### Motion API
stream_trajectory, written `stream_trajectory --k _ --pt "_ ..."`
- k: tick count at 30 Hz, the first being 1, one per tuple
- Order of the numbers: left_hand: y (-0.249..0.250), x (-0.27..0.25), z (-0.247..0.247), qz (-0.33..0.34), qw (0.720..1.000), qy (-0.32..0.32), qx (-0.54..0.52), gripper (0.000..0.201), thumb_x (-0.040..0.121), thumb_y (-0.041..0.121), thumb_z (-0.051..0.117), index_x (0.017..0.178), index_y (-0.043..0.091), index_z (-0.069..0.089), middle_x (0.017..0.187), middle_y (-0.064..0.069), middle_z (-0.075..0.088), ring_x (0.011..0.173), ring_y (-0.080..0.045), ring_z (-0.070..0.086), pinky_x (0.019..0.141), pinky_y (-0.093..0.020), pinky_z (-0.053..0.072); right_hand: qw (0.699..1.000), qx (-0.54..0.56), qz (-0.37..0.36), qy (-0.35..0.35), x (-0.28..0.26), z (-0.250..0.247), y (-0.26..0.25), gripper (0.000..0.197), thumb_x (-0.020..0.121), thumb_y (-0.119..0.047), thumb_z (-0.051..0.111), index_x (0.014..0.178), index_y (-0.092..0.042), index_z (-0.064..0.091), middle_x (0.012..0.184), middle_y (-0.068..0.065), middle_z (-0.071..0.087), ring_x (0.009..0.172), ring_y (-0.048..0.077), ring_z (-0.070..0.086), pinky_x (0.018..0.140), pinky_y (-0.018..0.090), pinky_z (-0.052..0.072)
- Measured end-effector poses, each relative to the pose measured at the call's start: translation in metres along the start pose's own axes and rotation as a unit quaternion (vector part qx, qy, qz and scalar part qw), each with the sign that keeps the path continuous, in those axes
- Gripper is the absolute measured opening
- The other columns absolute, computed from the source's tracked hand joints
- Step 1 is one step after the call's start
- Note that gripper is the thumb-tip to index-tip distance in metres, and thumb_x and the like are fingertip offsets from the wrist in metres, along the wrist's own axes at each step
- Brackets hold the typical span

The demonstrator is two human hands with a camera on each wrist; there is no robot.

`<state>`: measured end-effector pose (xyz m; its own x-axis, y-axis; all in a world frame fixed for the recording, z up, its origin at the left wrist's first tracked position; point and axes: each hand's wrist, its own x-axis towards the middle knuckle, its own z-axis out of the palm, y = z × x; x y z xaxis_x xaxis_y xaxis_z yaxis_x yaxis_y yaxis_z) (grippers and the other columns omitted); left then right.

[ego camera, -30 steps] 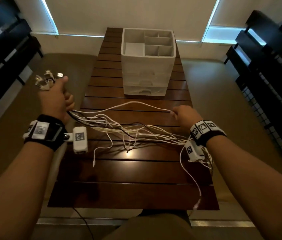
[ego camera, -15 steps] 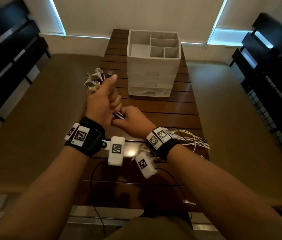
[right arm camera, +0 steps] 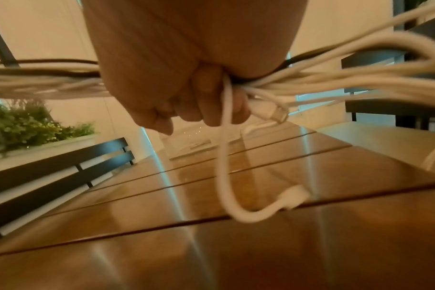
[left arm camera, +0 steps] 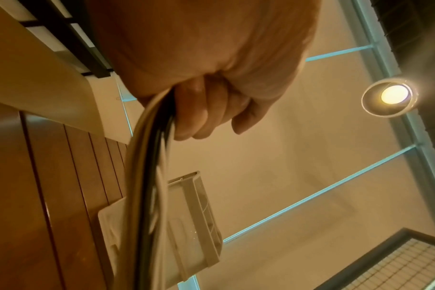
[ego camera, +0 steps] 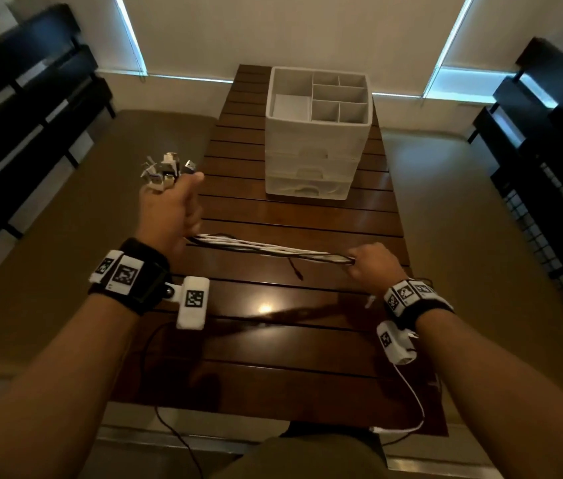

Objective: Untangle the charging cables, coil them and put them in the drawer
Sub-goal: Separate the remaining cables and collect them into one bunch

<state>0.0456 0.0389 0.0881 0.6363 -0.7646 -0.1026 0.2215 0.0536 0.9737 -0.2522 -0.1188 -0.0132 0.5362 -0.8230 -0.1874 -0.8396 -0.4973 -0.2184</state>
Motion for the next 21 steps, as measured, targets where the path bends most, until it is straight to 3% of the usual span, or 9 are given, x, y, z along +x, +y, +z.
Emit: stream_trajectory --k 3,8,10,12,13,15,17,21 --pt "0.000 0.004 -0.001 0.015 1.000 0.002 0.018 0.042 0.098 0.015 0.065 0.063 0.027 0.045 0.050 0.007 0.029 0.037 -0.010 0.021 0.043 -0.020 0.017 0.999 0.009 0.005 -0.033 -0.002 0.010 -0.003 0.019 0.094 -0.023 0.057 0.094 -0.024 0.075 0.076 -0.003 0.060 0.081 0.029 0.066 0.066 0.032 0.046" --pt "-0.001 0.008 -0.004 0.019 0.992 -0.017 0.124 0.038 0.096 0.018 0.070 0.064 0.025 0.050 0.054 0.004 0.032 0.039 -0.011 0.025 0.041 -0.020 0.022 0.999 0.007 -0.050 -0.010 0.003 -0.008 -0.029 0.025 0.100 -0.037 0.057 0.085 -0.021 0.069 0.077 0.000 0.059 0.087 0.028 0.064 0.066 0.033 0.042" --pt "-0.005 0.002 0.005 0.053 0.978 -0.042 0.199 0.029 0.095 0.022 0.075 0.068 0.025 0.064 0.052 0.012 0.048 0.041 -0.007 0.041 0.041 -0.021 0.035 0.996 -0.009 -0.092 0.012 0.004 -0.028 -0.055 0.025 0.099 -0.040 0.056 0.088 -0.021 0.067 0.087 0.006 0.064 0.093 0.031 0.062 0.070 0.036 0.043" --pt "-0.009 -0.010 0.023 0.093 0.956 -0.116 0.254 0.005 0.093 0.026 0.080 0.089 0.022 0.078 0.073 0.012 0.073 0.066 -0.002 0.067 0.062 -0.016 0.051 0.991 -0.016 -0.129 0.029 0.001 -0.050 -0.090 0.024 0.098 -0.042 0.057 0.084 -0.023 0.063 0.088 0.007 0.063 0.087 0.033 0.063 0.069 0.036 0.042" --pt "-0.010 -0.016 0.031 0.102 0.944 -0.155 0.274 0.012 0.091 0.027 0.082 0.100 0.019 0.080 0.088 0.010 0.078 0.082 -0.001 0.072 0.072 -0.014 0.053 0.988 -0.020 -0.145 0.039 0.000 -0.062 -0.108 0.026 0.097 -0.040 0.058 0.077 -0.023 0.056 0.081 0.004 0.059 0.081 0.032 0.063 0.068 0.036 0.042" --pt "-0.009 -0.025 0.039 0.102 0.936 -0.206 0.265 0.026 0.085 0.028 0.084 0.108 0.017 0.078 0.099 0.009 0.080 0.096 0.001 0.073 0.080 -0.013 0.052 0.982 -0.032 -0.172 0.071 -0.002 -0.087 -0.141 0.033 0.097 -0.032 0.057 0.068 -0.024 0.044 0.069 -0.002 0.049 0.070 0.028 0.059 0.064 0.036 0.045" --pt "0.003 -0.027 0.036 0.118 0.939 -0.219 0.236 0.035 0.078 0.029 0.085 0.111 0.017 0.077 0.102 0.011 0.080 0.101 0.000 0.073 0.083 -0.014 0.053 0.974 -0.045 -0.197 0.107 -0.002 -0.112 -0.164 0.030 0.098 -0.025 0.055 0.069 -0.023 0.047 0.067 -0.002 0.045 0.065 0.026 0.055 0.062 0.036 0.044" --pt "0.032 -0.015 0.017 0.157 0.921 -0.215 0.283 0.047 0.072 0.030 0.090 0.110 0.007 0.077 0.105 -0.003 0.079 0.099 -0.008 0.074 0.084 -0.022 0.058 0.959 -0.052 -0.231 0.153 0.003 -0.138 -0.185 0.021 0.098 -0.025 0.057 0.078 -0.019 0.056 0.070 -0.002 0.047 0.058 0.019 0.048 0.061 0.033 0.040"
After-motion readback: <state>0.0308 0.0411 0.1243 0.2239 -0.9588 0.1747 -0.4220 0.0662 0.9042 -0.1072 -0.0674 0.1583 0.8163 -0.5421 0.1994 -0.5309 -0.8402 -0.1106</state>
